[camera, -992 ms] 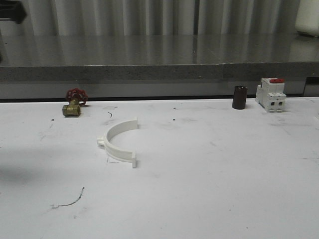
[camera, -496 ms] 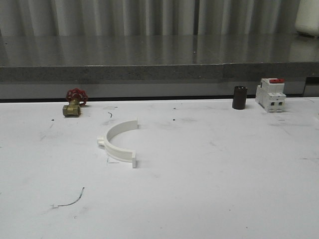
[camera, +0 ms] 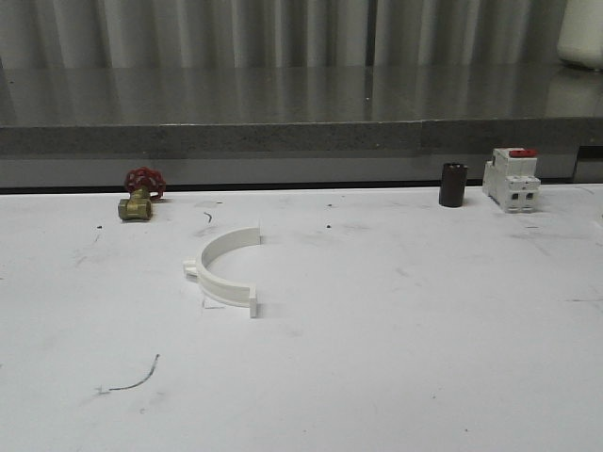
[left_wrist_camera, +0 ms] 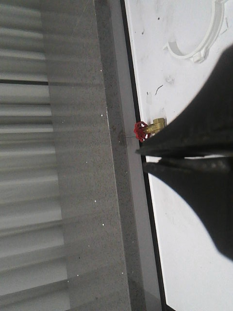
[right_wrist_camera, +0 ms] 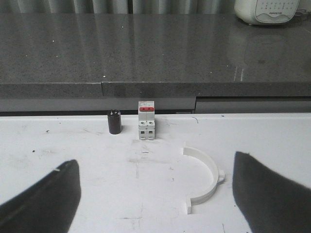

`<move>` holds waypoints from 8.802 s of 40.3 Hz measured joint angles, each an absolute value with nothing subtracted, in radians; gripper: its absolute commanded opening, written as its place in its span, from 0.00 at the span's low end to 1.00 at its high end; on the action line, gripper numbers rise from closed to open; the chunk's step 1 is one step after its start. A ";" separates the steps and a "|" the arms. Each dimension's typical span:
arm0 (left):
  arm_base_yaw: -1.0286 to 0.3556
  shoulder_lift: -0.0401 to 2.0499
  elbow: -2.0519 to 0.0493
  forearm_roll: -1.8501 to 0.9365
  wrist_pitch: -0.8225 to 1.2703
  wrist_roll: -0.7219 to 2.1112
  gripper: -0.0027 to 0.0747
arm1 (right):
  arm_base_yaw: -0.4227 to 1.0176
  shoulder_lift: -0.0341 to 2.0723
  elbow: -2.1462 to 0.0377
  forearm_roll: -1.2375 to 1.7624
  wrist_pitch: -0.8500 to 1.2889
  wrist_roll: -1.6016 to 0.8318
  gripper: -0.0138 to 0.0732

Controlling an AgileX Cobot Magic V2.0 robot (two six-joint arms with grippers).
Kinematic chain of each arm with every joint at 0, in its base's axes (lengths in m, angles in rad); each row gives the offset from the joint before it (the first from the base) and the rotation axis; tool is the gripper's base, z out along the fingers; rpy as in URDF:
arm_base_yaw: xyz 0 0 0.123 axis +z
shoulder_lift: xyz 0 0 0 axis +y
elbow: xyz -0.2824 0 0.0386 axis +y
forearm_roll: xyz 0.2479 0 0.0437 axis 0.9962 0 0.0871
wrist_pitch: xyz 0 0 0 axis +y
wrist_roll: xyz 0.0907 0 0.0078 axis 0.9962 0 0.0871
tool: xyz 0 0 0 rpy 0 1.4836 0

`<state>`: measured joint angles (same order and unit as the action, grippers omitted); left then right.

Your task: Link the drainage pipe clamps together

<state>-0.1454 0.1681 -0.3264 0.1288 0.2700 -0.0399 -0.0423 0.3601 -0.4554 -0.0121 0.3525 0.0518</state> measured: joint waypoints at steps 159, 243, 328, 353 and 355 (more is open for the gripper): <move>-0.145 0.168 -0.326 0.133 0.270 -0.038 0.01 | -0.369 2.124 -1.636 0.152 1.022 -0.313 0.38; -0.145 0.168 -0.326 0.133 0.270 -0.038 0.01 | 0.545 2.155 -1.797 -0.053 1.000 0.599 0.38; -0.145 0.168 -0.326 0.133 0.270 -0.038 0.01 | 0.545 2.220 -1.797 -0.060 0.972 0.646 0.53; -0.145 0.168 -0.326 0.133 0.270 -0.038 0.01 | 0.545 2.153 -1.797 -0.064 1.048 0.689 0.49; -0.145 0.168 -0.326 0.133 0.270 -0.038 0.01 | 0.545 2.130 -1.797 -0.064 1.060 0.680 0.45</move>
<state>-0.1454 0.1681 -0.3264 0.1327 0.2700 -0.0384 0.5450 2.1298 -1.7975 -0.0645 1.0604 0.6805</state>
